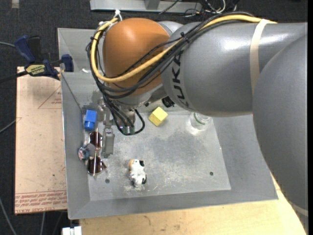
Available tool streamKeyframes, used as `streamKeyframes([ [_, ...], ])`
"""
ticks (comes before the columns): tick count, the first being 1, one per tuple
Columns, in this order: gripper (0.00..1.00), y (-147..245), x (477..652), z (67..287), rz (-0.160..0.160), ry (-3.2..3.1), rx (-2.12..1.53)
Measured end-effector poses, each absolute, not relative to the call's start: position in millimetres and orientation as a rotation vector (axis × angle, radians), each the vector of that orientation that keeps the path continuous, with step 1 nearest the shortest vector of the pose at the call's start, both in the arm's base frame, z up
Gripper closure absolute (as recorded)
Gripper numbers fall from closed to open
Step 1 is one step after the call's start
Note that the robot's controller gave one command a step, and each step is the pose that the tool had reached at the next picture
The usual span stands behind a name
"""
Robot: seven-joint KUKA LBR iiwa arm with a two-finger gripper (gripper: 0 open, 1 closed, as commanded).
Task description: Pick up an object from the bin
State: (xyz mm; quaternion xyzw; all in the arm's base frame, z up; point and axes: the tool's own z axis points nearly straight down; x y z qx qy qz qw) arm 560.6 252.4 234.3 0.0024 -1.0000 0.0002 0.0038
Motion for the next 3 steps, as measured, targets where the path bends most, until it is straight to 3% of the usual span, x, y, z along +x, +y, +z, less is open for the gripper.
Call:
streamKeyframes([
  [1,0.0,250.9,562.6,239.4,-0.003,-3.142,0.0],
  [2,0.0,249.9,567.3,203.0,-0.002,-3.137,0.235],
  [3,0.0,241.5,567.0,169.8,-0.001,-3.009,0.909],
])
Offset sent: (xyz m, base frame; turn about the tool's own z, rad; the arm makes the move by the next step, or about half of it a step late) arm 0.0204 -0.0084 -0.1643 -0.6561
